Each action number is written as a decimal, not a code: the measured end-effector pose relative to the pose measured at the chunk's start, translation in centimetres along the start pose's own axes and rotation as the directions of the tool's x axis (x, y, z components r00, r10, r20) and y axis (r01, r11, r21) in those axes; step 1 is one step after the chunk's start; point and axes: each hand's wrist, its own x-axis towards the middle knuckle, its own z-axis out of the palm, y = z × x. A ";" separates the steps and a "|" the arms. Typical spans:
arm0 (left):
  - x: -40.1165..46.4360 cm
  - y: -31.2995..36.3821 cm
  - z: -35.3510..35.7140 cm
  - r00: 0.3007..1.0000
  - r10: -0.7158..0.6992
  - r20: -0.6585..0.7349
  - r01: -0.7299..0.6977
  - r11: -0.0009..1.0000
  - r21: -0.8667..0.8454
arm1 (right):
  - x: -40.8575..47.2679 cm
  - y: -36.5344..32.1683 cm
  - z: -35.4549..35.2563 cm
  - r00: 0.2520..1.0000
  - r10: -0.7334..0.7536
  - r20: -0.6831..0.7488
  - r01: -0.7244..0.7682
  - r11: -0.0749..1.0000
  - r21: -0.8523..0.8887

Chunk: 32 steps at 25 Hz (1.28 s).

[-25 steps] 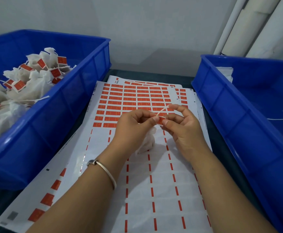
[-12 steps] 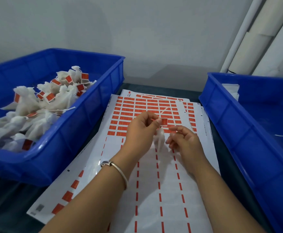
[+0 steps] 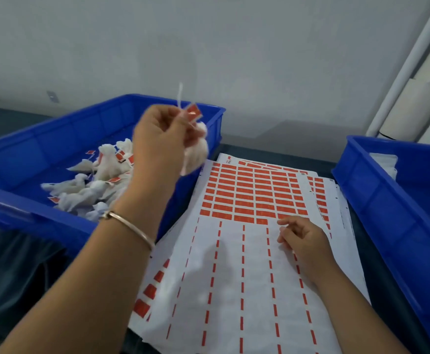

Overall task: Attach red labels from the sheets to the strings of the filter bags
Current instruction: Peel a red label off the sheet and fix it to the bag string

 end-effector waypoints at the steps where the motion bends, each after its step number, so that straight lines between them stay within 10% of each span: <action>1: 0.7 0.5 -1.4 0.996 0.059 -0.069 -0.055 0.997 0.052 | 0.0 0.0 0.0 1.000 -0.003 -0.006 0.003 1.000 -0.008; 6: 3.2 0.4 -8.9 0.949 0.228 -0.219 -0.103 0.878 0.468 | -0.1 -0.1 0.0 0.999 -0.010 -0.031 0.009 0.999 -0.036; 14: 4.4 -3.5 -11.9 0.988 -0.156 -0.007 0.072 0.417 0.906 | 0.0 -0.7 0.2 1.000 -0.001 -0.022 -0.001 0.998 -0.062; 23: 0.7 -3.2 -4.9 0.972 -0.061 0.227 -0.151 0.580 0.801 | 0.2 -0.9 0.8 0.998 0.008 0.068 0.007 0.976 -0.218; 32: -8.3 -10.1 8.3 0.720 -0.393 0.571 -0.235 0.636 0.735 | 3.2 -4.9 -2.2 0.982 0.065 0.176 0.024 0.888 -0.459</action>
